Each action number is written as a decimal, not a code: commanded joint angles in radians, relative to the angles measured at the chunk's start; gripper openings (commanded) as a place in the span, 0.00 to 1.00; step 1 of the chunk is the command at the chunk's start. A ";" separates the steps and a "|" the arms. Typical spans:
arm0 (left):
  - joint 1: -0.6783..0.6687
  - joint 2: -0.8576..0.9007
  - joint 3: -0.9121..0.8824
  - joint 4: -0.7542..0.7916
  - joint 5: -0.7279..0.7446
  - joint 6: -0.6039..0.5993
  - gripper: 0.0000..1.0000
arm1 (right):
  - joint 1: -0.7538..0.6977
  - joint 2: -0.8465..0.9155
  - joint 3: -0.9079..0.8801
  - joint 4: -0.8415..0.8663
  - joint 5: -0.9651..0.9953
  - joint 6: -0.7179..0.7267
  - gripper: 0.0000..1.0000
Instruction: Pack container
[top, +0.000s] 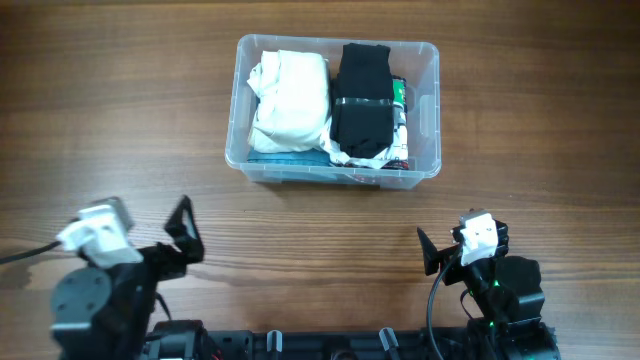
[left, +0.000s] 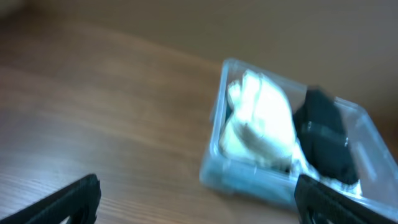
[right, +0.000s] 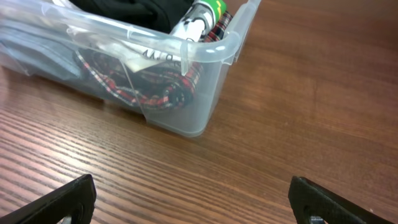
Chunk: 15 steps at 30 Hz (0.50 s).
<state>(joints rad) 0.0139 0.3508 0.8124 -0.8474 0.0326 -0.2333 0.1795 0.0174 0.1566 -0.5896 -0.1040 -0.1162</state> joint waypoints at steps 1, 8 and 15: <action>-0.007 -0.100 -0.216 0.116 0.115 0.042 1.00 | -0.005 -0.013 0.001 0.002 -0.009 0.013 1.00; -0.016 -0.282 -0.555 0.301 0.158 -0.040 1.00 | -0.005 -0.013 0.001 0.002 -0.009 0.014 1.00; -0.046 -0.348 -0.613 0.290 0.158 -0.040 1.00 | -0.005 -0.013 0.001 0.002 -0.009 0.014 1.00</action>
<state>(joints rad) -0.0204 0.0154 0.2241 -0.5591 0.1741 -0.2607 0.1795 0.0162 0.1566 -0.5896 -0.1040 -0.1162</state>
